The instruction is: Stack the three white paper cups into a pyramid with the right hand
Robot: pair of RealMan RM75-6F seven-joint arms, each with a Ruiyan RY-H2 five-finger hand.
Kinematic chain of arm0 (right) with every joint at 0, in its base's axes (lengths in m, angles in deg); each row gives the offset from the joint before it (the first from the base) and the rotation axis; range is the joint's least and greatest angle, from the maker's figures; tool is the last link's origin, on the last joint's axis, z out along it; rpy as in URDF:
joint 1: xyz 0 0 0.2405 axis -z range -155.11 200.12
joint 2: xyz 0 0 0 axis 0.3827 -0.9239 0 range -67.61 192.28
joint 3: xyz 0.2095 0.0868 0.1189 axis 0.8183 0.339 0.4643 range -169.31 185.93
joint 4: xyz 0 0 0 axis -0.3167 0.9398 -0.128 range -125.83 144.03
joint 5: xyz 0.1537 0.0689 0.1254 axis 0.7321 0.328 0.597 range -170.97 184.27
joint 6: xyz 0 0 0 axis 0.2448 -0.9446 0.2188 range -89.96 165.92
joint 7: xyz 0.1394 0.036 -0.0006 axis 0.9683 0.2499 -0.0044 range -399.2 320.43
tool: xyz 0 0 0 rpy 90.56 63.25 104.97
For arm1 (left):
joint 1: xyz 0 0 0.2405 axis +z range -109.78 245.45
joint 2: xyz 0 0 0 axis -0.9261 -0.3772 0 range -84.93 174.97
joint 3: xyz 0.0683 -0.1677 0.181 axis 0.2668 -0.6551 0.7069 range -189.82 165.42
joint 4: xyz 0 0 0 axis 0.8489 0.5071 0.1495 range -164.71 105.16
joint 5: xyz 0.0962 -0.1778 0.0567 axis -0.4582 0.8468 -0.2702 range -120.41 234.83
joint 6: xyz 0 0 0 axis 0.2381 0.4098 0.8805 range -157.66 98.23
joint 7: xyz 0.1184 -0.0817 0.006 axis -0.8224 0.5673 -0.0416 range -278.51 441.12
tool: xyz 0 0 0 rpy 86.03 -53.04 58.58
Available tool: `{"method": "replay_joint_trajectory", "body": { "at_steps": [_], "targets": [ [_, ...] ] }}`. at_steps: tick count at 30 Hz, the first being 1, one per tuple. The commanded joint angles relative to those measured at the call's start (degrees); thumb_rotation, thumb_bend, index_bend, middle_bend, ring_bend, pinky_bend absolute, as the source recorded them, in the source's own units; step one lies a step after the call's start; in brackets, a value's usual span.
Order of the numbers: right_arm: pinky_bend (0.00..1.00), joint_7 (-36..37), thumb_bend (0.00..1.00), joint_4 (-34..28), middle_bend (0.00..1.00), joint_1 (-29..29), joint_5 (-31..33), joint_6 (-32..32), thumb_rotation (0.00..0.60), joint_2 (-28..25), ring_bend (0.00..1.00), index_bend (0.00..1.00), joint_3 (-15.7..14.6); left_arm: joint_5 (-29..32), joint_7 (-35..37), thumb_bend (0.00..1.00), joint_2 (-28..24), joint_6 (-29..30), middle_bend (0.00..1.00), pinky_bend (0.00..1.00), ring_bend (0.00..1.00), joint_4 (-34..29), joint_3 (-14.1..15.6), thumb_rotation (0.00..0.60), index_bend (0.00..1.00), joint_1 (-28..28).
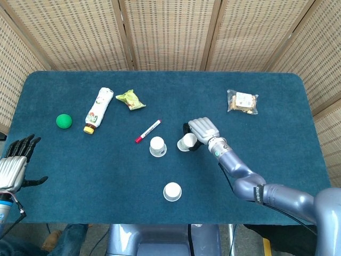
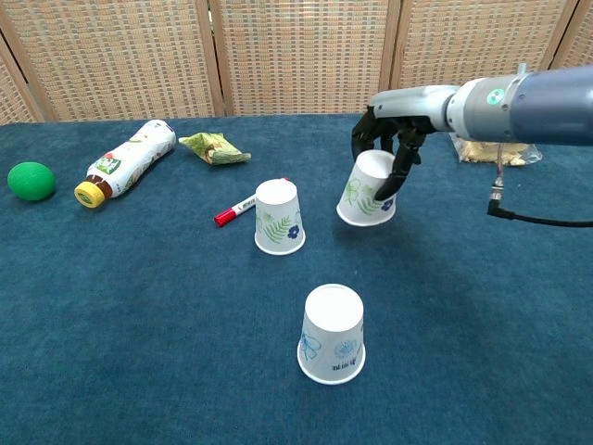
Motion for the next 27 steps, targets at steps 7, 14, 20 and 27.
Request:
{"method": "replay_joint_trajectory", "body": {
  "at_steps": [7, 14, 20, 27],
  "targets": [
    [0.69, -7.53, 0.29, 3.88, 0.54, -5.58, 8.76, -0.96, 0.6, 5.83, 0.55, 0.5, -3.05, 0.52, 2.21, 0.0, -0.85, -0.99, 0.0, 0.0, 0.0, 0.74, -0.01, 0.6, 0.0, -0.24],
    [0.69, -9.42, 0.24, 2.86, 0.48, -7.06, 9.89, -3.2, 0.6, 6.67, 0.51, 0.42, -3.45, 0.18, 2.64, 0.0, -1.04, -1.0, 0.0, 0.0, 0.0, 0.74, 0.25, 0.6, 0.0, -0.25],
    [0.3, -9.79, 0.0, 0.56, 0.01, -7.85, 13.33, -2.46, 0.6, 5.51, 0.05, 0.0, -3.99, -0.14, 2.48, 0.0, -1.0, -0.65, 0.0, 0.0, 0.0, 0.6, 0.48, 0.6, 0.0, -0.14],
    [0.25, -8.79, 0.0, -10.45, 0.0, -5.62, 9.71, -8.57, 0.6, -1.78, 0.0, 0.0, -2.67, -0.48, 2.73, 0.0, -1.09, -0.47, 0.0, 0.0, 0.0, 0.45, 0.58, 0.6, 0.0, -0.17]
  ]
}}
